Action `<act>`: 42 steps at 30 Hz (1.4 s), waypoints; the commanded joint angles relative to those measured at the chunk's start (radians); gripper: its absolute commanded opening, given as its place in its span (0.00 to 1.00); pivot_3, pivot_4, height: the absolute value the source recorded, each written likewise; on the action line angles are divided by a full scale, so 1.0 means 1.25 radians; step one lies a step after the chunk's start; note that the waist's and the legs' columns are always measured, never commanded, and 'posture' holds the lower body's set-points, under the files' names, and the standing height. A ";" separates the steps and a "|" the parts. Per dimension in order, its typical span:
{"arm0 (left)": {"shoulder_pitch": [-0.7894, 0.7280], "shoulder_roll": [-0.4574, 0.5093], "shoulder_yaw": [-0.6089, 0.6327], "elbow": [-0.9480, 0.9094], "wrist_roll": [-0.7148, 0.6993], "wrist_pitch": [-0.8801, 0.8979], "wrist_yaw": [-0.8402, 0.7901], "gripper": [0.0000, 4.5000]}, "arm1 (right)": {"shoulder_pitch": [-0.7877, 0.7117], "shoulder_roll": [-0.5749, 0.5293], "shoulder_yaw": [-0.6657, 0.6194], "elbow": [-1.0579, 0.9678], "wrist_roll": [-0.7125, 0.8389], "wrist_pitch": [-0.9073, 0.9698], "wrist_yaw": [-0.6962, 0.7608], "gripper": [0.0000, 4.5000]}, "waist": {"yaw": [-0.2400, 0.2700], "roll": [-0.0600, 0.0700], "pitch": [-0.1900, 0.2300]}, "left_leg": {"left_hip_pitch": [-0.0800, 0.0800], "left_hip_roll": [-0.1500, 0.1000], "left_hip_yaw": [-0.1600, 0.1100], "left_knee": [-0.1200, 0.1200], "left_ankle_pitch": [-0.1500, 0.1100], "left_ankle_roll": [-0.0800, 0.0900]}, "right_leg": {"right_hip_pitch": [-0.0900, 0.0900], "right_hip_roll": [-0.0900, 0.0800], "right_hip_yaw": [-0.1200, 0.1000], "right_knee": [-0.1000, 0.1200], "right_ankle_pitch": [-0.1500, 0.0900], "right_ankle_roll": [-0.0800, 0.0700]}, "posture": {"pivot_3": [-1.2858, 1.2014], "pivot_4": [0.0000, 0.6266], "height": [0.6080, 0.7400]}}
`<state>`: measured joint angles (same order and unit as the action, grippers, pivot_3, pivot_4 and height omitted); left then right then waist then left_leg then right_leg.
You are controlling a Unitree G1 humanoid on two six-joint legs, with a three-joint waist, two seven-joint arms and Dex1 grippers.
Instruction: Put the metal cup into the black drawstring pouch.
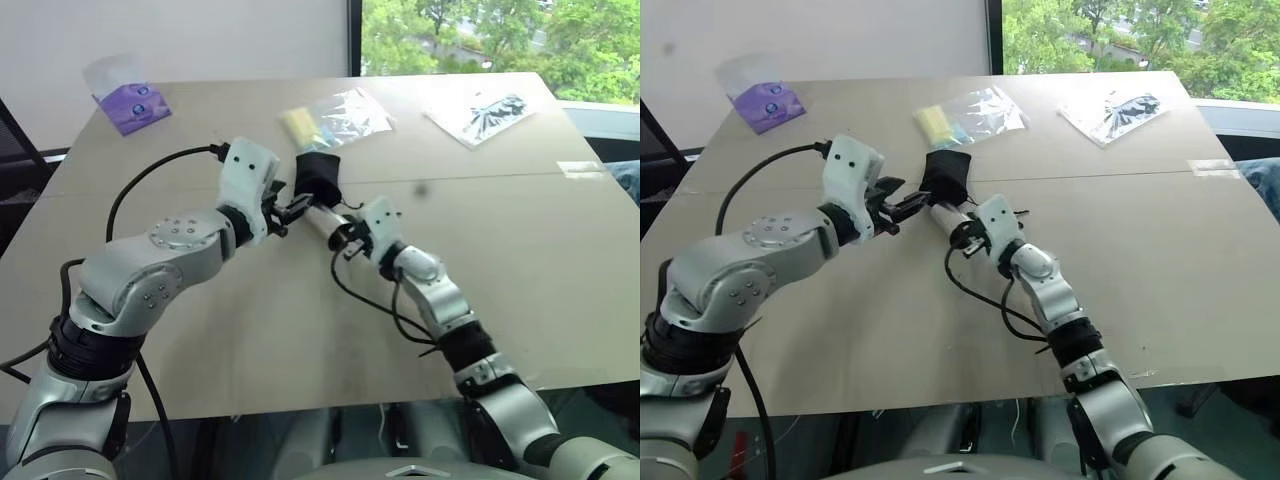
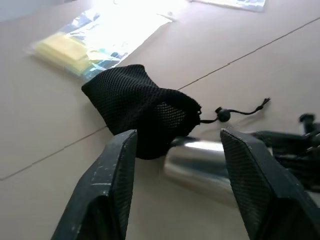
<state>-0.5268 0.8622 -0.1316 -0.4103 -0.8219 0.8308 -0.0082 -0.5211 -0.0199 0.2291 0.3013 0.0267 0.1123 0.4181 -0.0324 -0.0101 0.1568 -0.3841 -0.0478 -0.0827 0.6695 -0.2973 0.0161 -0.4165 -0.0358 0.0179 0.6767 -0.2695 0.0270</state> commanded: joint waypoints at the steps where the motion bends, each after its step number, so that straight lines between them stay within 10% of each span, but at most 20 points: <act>1: 0.017 0.032 -0.037 -0.033 0.189 -0.113 -0.079 0.59 | 0.037 -0.034 0.003 -0.168 0.036 0.033 0.060 0.00 | -0.003 0.000 0.000 | 0.000 0.000 0.000 -0.001 0.000 0.000 | -0.001 0.000 0.000 0.000 0.000 0.000 | 0.52 0.24 1.00; 4: 0.055 0.049 -0.017 -0.032 0.231 -0.137 -0.151 0.59 | 0.086 -0.085 0.006 -0.283 0.070 0.065 0.120 0.00 | -0.007 0.001 0.000 | 0.000 0.001 0.001 -0.002 0.000 0.000 | -0.001 0.001 0.001 0.000 0.000 0.000 | 0.52 0.24 1.00; 10: 0.087 0.102 -0.058 -0.023 0.414 -0.221 -0.253 0.99 | 0.174 -0.186 -0.033 -0.449 0.123 0.148 0.165 0.00 | 0.002 0.001 0.001 | 0.000 0.001 0.001 -0.001 0.000 0.000 | -0.001 0.001 0.001 0.000 0.000 0.000 | 0.52 0.24 1.00; 21: 0.039 -0.007 -0.182 0.062 0.777 -0.321 -0.255 0.99 | 0.245 -0.233 -0.071 -0.590 0.148 0.255 0.114 0.00 | 0.014 0.000 0.001 | 0.000 0.001 0.001 0.000 0.000 0.000 | 0.001 0.001 0.000 0.001 0.000 0.000 | 0.52 0.24 1.00; 42: -0.197 -0.244 -0.251 0.418 1.038 -0.348 -0.302 0.99 | 0.254 -0.234 -0.058 -0.621 0.143 0.274 0.074 0.00 | 0.015 0.000 0.000 | 0.000 0.000 0.001 0.001 0.000 0.001 | 0.001 0.001 -0.001 0.002 0.000 0.000 | 0.52 0.24 1.00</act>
<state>-0.7442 0.5598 -0.4427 0.1080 0.4414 0.4136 -0.3830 -0.1969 -0.3109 0.1581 -0.4160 0.1979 0.4607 0.5158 -0.0140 -0.0102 0.1573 -0.3839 -0.0474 -0.0822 0.6712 -0.2973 0.0167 -0.4156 -0.0351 0.0169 0.6789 -0.2696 0.0270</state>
